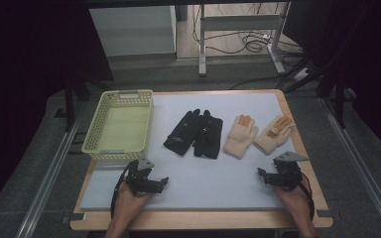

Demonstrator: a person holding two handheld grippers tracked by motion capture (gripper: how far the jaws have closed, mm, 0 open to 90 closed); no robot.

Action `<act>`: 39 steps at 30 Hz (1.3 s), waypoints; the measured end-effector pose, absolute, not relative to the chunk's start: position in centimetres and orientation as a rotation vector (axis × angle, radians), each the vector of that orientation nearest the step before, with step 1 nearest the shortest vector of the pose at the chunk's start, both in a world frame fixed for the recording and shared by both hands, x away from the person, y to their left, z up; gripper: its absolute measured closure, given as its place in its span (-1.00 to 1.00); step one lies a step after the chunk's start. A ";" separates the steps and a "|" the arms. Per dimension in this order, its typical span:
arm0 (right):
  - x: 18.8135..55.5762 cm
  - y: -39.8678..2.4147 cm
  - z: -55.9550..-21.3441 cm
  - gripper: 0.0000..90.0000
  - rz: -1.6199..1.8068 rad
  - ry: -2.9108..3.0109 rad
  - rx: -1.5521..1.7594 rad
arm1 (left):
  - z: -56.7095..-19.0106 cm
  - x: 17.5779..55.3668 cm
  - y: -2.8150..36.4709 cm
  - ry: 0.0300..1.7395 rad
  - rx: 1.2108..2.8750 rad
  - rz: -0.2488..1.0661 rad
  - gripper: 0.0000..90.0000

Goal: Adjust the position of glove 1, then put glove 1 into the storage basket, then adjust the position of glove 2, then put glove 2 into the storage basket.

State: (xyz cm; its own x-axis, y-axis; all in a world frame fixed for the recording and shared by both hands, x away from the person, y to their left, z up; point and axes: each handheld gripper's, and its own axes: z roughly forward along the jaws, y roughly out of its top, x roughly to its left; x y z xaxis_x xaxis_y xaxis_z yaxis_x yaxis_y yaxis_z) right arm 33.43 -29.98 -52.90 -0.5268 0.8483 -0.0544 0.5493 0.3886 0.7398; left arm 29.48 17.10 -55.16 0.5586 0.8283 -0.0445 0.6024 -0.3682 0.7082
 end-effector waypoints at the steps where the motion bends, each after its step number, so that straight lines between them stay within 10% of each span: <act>1: 33.4 -30.0 -52.9 -0.45 0.947 2.225 1.203 | -55.2 29.5 17.1 1.143 2.102 0.420 -0.83; 39: 33.5 -28.7 -52.1 -0.49 0.970 2.254 1.162 | -55.2 29.5 17.1 1.143 2.100 0.421 -0.83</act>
State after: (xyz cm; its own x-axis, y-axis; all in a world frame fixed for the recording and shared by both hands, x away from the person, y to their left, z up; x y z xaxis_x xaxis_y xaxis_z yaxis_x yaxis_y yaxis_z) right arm 33.46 -28.72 -52.07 -0.5606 0.8265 -0.0514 0.5306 0.4062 0.7440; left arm 29.46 17.11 -55.18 0.5580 0.8286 -0.0453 0.6016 -0.3663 0.7099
